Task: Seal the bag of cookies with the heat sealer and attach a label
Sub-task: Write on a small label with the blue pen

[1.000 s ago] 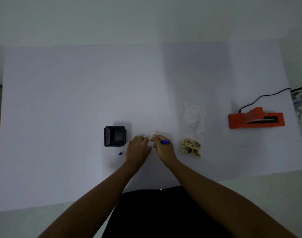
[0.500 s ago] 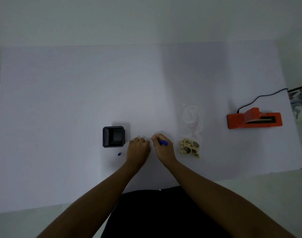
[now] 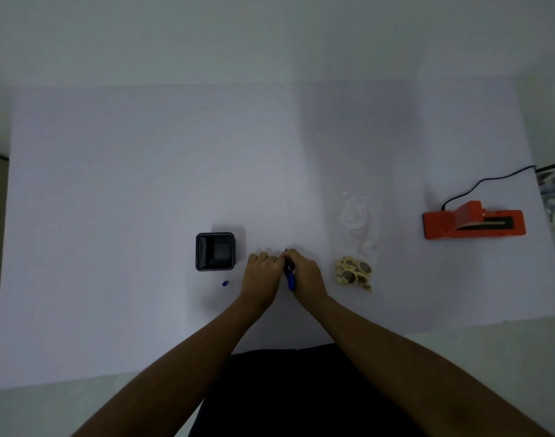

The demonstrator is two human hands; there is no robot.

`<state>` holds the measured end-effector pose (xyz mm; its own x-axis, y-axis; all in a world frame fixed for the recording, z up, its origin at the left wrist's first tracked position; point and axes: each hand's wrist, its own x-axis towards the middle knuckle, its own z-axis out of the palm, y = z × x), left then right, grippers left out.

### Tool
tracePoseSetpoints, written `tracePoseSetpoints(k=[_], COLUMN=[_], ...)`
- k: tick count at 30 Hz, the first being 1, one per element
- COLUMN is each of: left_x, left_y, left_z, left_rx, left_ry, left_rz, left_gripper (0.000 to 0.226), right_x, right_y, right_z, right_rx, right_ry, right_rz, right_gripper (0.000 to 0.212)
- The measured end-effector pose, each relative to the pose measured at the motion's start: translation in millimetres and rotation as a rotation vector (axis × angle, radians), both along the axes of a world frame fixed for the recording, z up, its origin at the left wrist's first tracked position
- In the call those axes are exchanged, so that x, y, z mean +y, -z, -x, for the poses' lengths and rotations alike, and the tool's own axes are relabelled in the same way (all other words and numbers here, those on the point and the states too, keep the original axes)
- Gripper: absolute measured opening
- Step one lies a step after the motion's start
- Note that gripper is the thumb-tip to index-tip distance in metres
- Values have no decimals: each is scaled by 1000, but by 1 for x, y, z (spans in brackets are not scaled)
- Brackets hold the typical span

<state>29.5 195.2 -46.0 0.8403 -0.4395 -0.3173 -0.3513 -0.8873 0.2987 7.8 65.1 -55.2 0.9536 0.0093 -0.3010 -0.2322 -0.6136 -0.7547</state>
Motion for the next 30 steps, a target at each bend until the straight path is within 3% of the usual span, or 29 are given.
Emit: tracePoseSetpoints(k=[6, 10, 14, 17, 21, 25, 28, 30], left_x=[5, 16, 17, 13, 18, 19, 22, 23], left_y=[-3, -4, -3, -4, -2, 1, 6, 11], left_z=[-2, 4, 10, 9, 5, 6, 5, 4], left_rx=[45, 76, 99, 105, 130, 217, 220, 214], left_ry=[-24, -35, -4, 10, -8, -109, -208, -256], left_rz=[59, 67, 11, -29, 31, 123, 162, 179], left_gripper=[5, 12, 24, 20, 23, 7, 9, 15], right_x=[-7, -11, -7, 0, 0, 3, 7, 10], right_y=[3, 9, 11, 8, 10, 11, 6, 1], right_z=[1, 4, 9, 8, 5, 1, 0, -1], right_rx=[41, 104, -5, -58, -110, -123, -112, -118], right_ry=[96, 130, -73, -153, -163, -156, -76, -24], right_rz=[-59, -77, 34, 60, 94, 125, 105, 70], right_gripper=[32, 26, 30, 34, 26, 24, 7, 19])
